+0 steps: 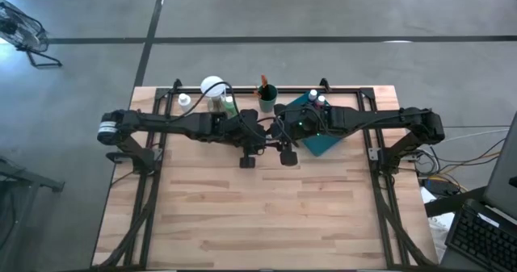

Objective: Pick & Place Paint Supplies
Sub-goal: Put the red paint bottle into the blue bin

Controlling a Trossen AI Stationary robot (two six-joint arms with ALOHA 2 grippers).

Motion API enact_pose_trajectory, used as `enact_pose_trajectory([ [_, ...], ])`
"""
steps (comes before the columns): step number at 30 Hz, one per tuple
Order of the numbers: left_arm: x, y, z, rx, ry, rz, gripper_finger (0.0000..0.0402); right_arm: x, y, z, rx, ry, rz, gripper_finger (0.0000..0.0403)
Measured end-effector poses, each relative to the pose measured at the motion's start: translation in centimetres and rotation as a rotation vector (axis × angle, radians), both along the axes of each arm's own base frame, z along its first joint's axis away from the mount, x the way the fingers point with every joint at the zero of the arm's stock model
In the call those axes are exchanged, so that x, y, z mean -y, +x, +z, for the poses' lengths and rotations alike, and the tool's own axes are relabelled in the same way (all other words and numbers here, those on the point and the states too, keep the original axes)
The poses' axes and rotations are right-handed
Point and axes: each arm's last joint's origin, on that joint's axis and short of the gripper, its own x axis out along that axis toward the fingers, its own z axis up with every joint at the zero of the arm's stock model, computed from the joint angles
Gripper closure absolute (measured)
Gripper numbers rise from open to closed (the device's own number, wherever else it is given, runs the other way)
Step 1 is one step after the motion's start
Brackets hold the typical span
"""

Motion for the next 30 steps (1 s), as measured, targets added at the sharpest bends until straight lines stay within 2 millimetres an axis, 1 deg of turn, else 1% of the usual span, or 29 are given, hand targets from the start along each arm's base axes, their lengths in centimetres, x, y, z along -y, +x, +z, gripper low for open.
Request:
enact_pose_trajectory([
  [4, 0.0, -0.01, -0.01, -0.002, 0.001, 0.001, 0.0278, -0.03, 0.01, 0.02, 0.002, -0.002, 0.003, 0.0281],
  [6, 0.0, -0.01, -0.01, -0.002, 0.001, 0.001, 0.0278, -0.01, 0.01, 0.02, 0.002, -0.003, 0.003, 0.0287],
  [16, 0.0, -0.01, -0.01, -0.001, 0.004, -0.002, 0.0277, -0.01, 0.01, 0.01, 0.001, -0.001, 0.001, 0.0287],
  [23, -0.01, 0.0, 0.0, 0.0, 0.004, 0.0, 0.0263, -0.01, -0.04, 0.09, 0.004, -0.006, 0.003, 0.0287],
  [30, -0.01, 0.02, 0.02, 0.002, 0.004, 0.0, 0.0261, -0.02, -0.16, 0.26, 0.009, -0.007, 0.004, 0.0287],
])
